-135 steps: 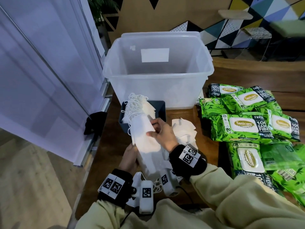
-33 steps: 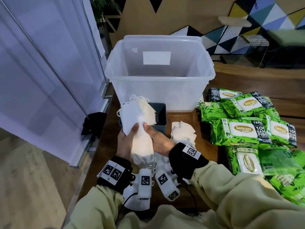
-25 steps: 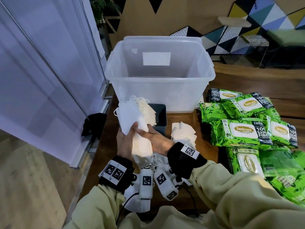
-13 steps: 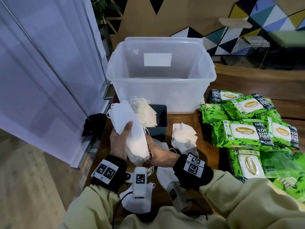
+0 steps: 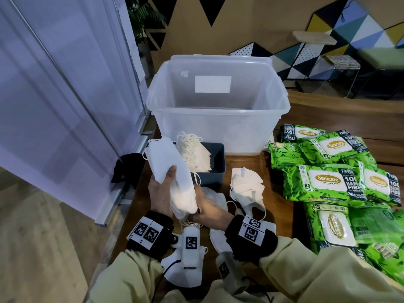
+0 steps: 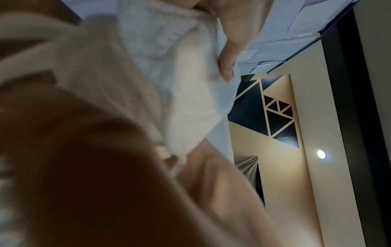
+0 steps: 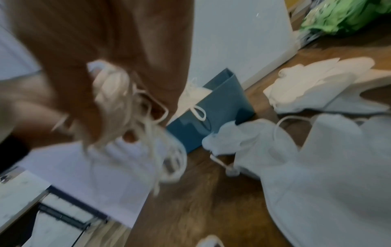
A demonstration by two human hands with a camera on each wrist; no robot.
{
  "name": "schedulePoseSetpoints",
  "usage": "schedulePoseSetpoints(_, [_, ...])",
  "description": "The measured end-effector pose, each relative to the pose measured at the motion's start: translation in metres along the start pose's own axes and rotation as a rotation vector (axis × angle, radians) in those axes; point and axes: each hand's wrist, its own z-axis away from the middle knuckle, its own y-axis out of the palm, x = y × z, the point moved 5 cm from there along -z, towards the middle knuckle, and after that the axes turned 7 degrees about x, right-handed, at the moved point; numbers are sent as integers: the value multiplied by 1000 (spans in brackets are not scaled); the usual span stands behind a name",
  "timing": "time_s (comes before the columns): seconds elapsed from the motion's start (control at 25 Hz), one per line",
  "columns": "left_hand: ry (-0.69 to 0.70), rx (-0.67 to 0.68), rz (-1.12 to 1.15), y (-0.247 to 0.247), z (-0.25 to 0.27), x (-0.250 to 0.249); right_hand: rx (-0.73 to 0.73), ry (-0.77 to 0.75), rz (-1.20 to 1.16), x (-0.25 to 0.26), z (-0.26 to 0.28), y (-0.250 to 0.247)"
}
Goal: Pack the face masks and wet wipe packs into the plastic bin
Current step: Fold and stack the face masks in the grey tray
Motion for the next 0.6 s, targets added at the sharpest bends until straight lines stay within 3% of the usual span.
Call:
schedulePoseSetpoints(0.12, [-45,38,4,-4,-1,3,128,-1,-148,4,2,-14])
schedulePoseSetpoints(0.2, [-84,93,1,2,1,7,17,13,-364,13,-1,-33])
schedulePoseSetpoints(0.28, [-110,133,-6,11,4,13,-86,-2,-426,28,-9,-42])
schedulePoseSetpoints(0.44, [-127,159,36,16,4,17,-81,-64,-426,30,-26,-38])
schedulePoseSetpoints(0.6, [-165,219,71,16,8,17,-15,-73,-651,14,-27,-32])
